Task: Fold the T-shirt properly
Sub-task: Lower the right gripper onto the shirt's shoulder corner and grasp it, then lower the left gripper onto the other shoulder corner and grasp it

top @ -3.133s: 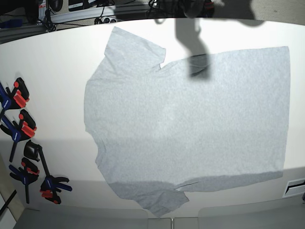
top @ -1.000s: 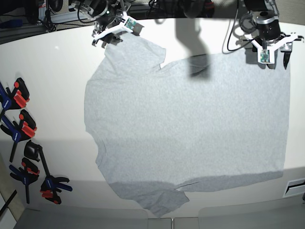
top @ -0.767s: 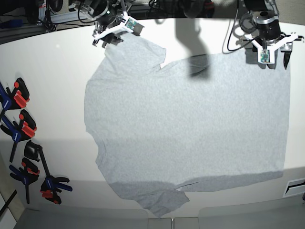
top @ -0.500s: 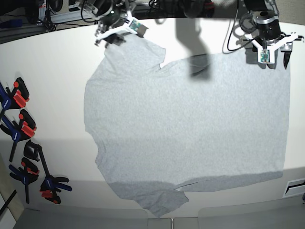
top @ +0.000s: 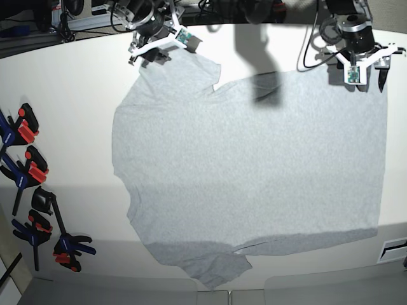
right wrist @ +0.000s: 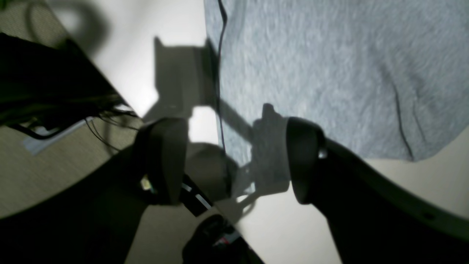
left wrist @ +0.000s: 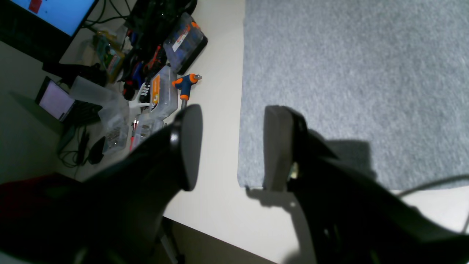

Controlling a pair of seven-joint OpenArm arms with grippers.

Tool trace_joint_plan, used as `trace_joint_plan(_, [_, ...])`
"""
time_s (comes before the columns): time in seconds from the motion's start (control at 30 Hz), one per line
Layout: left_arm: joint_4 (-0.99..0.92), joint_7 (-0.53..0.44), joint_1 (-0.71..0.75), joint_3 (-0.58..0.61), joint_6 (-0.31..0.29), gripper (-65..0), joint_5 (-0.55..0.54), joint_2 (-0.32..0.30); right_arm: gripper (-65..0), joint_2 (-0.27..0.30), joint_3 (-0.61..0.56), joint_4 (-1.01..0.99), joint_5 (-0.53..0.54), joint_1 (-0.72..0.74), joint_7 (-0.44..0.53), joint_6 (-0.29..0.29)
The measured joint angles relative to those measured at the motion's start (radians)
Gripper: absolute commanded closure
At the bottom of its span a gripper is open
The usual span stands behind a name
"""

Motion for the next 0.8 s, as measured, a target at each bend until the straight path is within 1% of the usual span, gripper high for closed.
trace_joint_plan(0.03, [0.000,0.000,0.000,0.000,0.000,-25.6,0.000,0.000,-40.0,0.000,0.000,-0.020,-0.017,0.000,-0.002,0.000])
trace_joint_plan(0.13, [0.000,0.000,0.000,0.000,0.000,-25.6,0.000,0.000,-40.0,0.000,0.001,-0.055,-0.056,0.000,0.033,-0.003])
trace_joint_plan(0.3, [0.000,0.000,0.000,0.000,0.000,-25.6,0.000,0.000,-40.0,-0.003,0.001,-0.101,-0.058,0.010,0.087,-0.058])
trace_joint_plan(0.43, [0.000,0.000,0.000,0.000,0.000,-25.6,0.000,0.000,-39.3,-0.003,0.001,-0.126,-0.092,0.014,0.127,-0.072])
trace_joint_plan(0.5, [0.000,0.000,0.000,0.000,0.000,-25.6,0.000,0.000,-34.1,-0.003,0.001,-0.131,-0.100,0.016,0.130,-0.072])
trace_joint_plan(0.57, [0.000,0.000,0.000,0.000,0.000,-25.6,0.000,0.000,-25.2,-0.003,0.000,-0.137,-0.103,0.016,0.129,-0.072])
trace_joint_plan(0.6, [0.000,0.000,0.000,0.000,0.000,-25.6,0.000,0.000,-19.8,-0.003,0.000,-0.138,-0.107,0.016,0.122,-0.072])
trace_joint_plan(0.7, [0.000,0.000,0.000,0.000,0.000,-25.6,0.000,0.000,-0.7,-0.002,0.000,-0.150,-0.123,0.016,0.089,-0.072])
trace_joint_plan(0.8, [0.000,0.000,0.000,0.000,0.000,-25.6,0.000,0.000,0.0,0.001,0.006,-0.153,-0.136,0.016,0.076,-0.072])
